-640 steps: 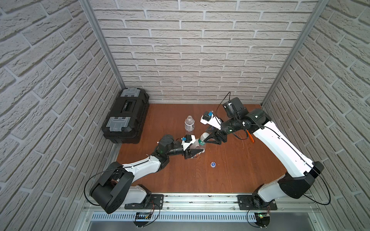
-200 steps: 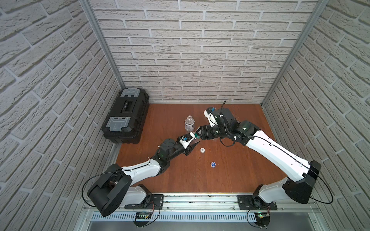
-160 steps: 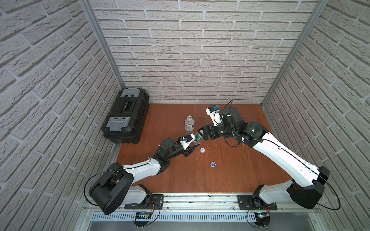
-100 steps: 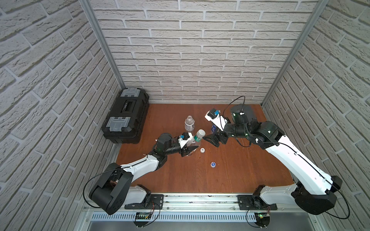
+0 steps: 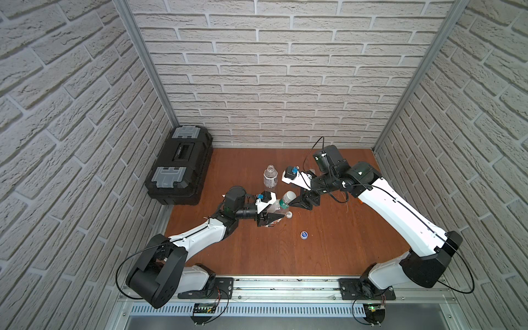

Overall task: Screw on the bottle caps
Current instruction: Screw the bottle cap onto the plastic bottle.

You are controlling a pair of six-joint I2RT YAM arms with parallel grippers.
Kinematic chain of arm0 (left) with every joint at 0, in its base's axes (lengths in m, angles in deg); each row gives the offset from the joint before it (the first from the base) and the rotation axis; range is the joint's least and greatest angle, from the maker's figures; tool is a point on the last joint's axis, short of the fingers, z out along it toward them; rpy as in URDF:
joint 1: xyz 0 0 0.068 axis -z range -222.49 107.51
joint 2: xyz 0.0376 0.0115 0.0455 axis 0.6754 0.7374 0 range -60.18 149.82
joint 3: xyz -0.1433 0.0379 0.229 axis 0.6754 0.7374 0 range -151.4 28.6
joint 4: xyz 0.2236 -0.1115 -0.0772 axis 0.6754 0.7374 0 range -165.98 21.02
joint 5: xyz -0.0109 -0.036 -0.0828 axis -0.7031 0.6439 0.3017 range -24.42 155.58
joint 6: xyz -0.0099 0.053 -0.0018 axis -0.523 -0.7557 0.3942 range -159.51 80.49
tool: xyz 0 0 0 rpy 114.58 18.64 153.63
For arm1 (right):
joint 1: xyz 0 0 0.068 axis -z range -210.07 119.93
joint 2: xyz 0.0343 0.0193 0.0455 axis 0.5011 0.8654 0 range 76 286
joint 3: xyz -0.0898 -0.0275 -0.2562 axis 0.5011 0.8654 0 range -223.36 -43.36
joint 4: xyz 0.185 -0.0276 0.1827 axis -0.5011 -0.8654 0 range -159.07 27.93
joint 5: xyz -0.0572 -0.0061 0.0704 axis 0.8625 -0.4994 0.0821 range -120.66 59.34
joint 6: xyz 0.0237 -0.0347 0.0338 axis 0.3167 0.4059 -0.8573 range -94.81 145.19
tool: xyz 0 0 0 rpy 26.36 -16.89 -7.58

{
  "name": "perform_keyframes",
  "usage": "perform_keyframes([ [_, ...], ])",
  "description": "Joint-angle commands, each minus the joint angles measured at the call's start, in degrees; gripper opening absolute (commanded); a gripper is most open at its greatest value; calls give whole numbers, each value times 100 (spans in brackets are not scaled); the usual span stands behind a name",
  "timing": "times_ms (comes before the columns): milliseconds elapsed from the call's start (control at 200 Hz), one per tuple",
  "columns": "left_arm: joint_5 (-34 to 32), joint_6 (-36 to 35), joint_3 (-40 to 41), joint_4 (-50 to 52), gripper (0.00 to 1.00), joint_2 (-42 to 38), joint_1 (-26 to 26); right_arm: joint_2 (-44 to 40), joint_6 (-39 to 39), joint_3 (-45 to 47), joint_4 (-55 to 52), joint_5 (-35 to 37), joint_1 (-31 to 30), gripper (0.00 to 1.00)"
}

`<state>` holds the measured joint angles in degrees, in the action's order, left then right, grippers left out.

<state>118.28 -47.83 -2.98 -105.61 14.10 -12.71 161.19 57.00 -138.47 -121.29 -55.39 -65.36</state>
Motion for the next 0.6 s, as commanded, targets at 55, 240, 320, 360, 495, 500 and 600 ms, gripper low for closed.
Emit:
perform_keyframes([
  [55,289,-115,-156,-17,50,-129,-27,-55,298,-4,86,-478,90,76],
  [240,318,-69,-165,-69,50,-102,-34,67,339,-141,-81,-682,127,69],
  [320,319,-56,-156,-96,50,-123,-16,151,378,-195,-202,-682,134,68],
  [360,325,-54,-152,-98,50,-130,-8,172,386,-187,-221,-674,138,68],
  [495,319,-47,-156,-105,50,-161,1,231,409,-187,-264,-686,169,64],
  [500,319,-47,-156,-105,50,-160,1,233,407,-185,-265,-689,170,64],
  [600,294,-47,-156,-105,50,-169,10,231,405,-206,-301,-786,205,58],
])
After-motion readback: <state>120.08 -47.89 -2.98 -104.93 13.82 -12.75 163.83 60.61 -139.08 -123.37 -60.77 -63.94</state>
